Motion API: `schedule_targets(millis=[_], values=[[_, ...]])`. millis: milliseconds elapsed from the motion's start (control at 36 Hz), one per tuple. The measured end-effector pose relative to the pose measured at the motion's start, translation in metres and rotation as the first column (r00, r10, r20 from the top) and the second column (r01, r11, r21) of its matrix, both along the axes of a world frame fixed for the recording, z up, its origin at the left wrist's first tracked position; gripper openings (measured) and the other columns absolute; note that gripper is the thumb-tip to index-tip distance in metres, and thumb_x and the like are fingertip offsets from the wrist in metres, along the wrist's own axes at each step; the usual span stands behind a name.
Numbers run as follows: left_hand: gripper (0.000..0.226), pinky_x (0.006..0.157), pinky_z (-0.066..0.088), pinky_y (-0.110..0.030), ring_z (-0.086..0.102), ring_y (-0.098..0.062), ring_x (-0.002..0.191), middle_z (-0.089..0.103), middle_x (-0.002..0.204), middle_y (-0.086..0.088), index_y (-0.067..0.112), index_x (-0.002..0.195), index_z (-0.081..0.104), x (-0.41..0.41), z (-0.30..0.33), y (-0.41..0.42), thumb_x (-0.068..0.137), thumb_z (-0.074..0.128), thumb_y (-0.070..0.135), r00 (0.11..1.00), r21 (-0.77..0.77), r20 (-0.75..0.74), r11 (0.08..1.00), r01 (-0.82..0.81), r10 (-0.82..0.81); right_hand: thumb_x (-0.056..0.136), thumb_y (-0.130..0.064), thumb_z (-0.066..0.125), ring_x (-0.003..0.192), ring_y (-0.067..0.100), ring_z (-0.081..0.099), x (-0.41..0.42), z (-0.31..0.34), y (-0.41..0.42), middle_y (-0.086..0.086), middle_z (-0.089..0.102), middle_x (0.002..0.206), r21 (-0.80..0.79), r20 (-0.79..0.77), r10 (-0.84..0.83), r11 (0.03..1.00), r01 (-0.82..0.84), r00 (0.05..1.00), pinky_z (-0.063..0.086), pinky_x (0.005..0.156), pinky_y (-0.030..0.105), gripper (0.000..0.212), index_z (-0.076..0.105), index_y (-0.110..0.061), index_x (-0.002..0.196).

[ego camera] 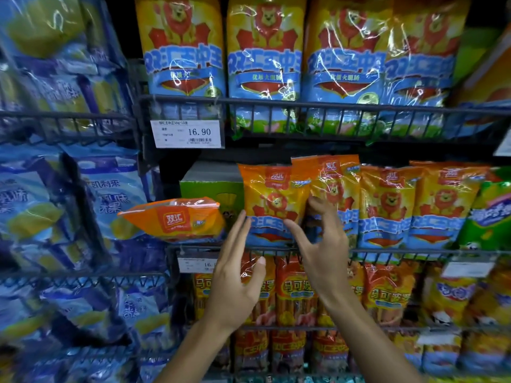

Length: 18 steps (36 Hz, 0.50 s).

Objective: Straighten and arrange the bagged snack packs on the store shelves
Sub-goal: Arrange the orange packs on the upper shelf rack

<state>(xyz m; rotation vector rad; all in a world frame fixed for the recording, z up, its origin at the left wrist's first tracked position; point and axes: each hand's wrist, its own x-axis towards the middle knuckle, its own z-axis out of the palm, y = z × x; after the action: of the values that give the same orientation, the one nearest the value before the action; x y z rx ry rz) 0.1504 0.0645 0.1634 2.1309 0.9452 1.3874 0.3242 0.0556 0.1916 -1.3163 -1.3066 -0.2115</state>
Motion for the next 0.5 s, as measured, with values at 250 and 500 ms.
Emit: schedule_targets(millis=[250,500], values=[[0.064,0.118,0.025,-0.020,0.008,0.008,0.152,0.000,0.165,0.032,0.038,0.160,0.024,-0.005,0.002,0.008,0.103,0.053,0.036,0.974,0.011,-0.190,0.992,-0.123,0.123,0.090,-0.022,0.075,0.136,-0.006,0.040,0.004,-0.016,0.004,-0.002,0.045,0.145,0.111,0.154,-0.003,0.994,-0.014,0.988,0.042,0.110,0.017,0.065,0.049,-0.008,0.148],[0.065,0.125,0.020,-0.034,-0.004,0.003,0.154,-0.012,0.164,0.031,0.056,0.153,0.014,0.005,0.002,0.012,0.103,0.052,0.039,0.973,0.003,-0.207,0.995,-0.102,0.100,0.094,-0.014,0.073,0.135,0.026,0.045,0.008,-0.023,0.019,0.007,0.054,0.146,0.210,0.314,-0.169,0.972,0.105,0.934,0.045,0.111,0.043,0.050,0.058,-0.005,0.141]])
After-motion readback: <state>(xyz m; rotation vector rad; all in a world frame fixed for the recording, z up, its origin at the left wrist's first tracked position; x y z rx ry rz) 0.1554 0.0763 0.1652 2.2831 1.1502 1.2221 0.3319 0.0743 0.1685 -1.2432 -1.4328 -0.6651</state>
